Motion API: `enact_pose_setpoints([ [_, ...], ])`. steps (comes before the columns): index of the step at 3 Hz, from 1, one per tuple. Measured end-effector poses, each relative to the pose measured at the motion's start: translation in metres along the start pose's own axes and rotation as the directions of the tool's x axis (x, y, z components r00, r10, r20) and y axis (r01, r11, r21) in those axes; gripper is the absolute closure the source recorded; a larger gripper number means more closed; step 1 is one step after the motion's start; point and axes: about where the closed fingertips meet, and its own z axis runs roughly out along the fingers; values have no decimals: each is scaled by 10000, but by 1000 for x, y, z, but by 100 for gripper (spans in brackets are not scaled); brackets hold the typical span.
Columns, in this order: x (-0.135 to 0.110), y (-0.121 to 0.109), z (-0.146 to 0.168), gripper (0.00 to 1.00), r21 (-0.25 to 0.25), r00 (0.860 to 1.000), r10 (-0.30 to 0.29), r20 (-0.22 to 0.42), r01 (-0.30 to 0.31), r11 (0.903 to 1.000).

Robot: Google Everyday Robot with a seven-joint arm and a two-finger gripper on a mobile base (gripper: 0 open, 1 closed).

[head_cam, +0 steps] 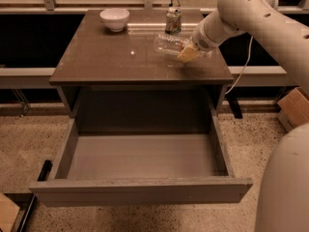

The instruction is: Pick water bottle from top drawer and place on counter

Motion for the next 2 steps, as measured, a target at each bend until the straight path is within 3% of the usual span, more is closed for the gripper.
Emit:
enact_pose_setpoints([
  [1, -8, -12, 13, 5, -107, 9998, -122, 161, 124, 9999],
  [2, -16, -16, 25, 0, -295, 9990, -242, 383, 254, 9992],
])
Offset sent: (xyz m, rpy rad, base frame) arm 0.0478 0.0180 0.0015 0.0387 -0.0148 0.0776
